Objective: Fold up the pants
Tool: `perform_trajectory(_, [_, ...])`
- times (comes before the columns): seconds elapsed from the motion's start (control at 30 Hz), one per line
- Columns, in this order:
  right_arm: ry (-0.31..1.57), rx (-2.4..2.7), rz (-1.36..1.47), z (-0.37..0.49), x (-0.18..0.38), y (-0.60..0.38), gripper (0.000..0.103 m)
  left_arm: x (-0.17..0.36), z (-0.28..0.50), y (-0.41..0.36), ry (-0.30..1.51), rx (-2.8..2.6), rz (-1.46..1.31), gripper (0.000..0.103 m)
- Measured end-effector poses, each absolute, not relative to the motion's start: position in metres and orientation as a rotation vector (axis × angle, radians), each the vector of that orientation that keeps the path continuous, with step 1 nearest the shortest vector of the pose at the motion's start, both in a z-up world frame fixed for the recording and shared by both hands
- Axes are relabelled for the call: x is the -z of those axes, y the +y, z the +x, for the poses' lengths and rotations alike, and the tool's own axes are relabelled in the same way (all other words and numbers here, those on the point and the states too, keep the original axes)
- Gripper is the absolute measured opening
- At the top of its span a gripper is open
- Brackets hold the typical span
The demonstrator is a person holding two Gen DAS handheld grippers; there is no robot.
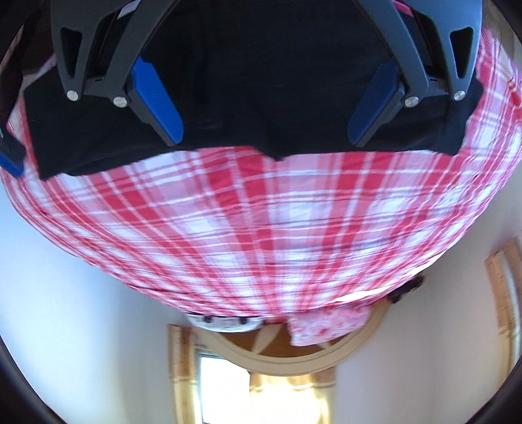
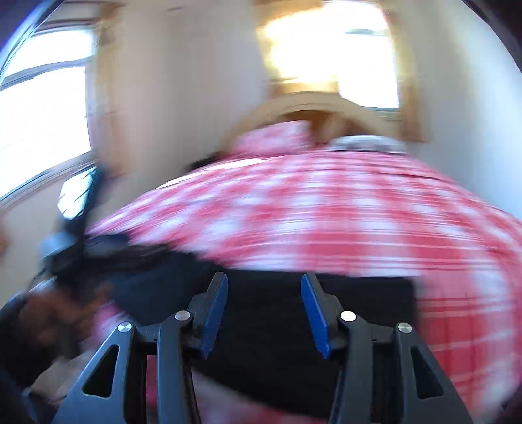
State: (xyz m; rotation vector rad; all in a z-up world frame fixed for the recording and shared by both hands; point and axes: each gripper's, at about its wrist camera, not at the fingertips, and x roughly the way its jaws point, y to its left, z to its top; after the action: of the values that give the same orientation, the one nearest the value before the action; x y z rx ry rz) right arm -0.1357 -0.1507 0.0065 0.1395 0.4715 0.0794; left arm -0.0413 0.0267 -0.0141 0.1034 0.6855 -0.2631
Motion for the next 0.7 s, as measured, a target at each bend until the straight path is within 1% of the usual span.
perform_trajectory(0.13, [0.502,0.032,0.218,-0.132,-0.003,-0.205,0.049,0.013,-0.05,-0.015,0.671,0.35,0.13,0.103])
perform_trajectory(0.2, [0.498,0.046,0.234,-0.129,0.0,-0.218,0.049,0.018,-0.051,-0.03,0.671,0.354,0.16,0.103])
perform_trajectory(0.27, [0.533,0.056,0.257,-0.117,0.009,-0.224,0.049,0.031,-0.047,-0.04,0.706,0.316,0.2,0.103])
perform_trajectory(0.4, [0.649,0.039,0.324,-0.08,0.053,-0.234,0.05,0.055,-0.037,-0.034,0.813,0.286,0.176,0.103])
perform_trajectory(0.47, [0.6,0.042,0.323,-0.082,0.058,-0.236,0.05,0.064,-0.033,-0.024,0.858,0.289,0.121,0.103])
perform_trajectory(0.57, [0.604,0.053,0.286,-0.083,0.053,-0.232,0.05,0.067,-0.026,-0.012,0.905,0.32,0.019,0.103])
perform_trajectory(0.63, [0.587,0.058,0.31,-0.09,0.044,-0.233,0.05,0.067,-0.029,-0.015,0.895,0.313,0.03,0.103])
perform_trajectory(0.7, [0.515,0.039,0.334,-0.109,0.032,-0.231,0.049,0.067,-0.031,-0.018,0.885,0.309,0.051,0.103])
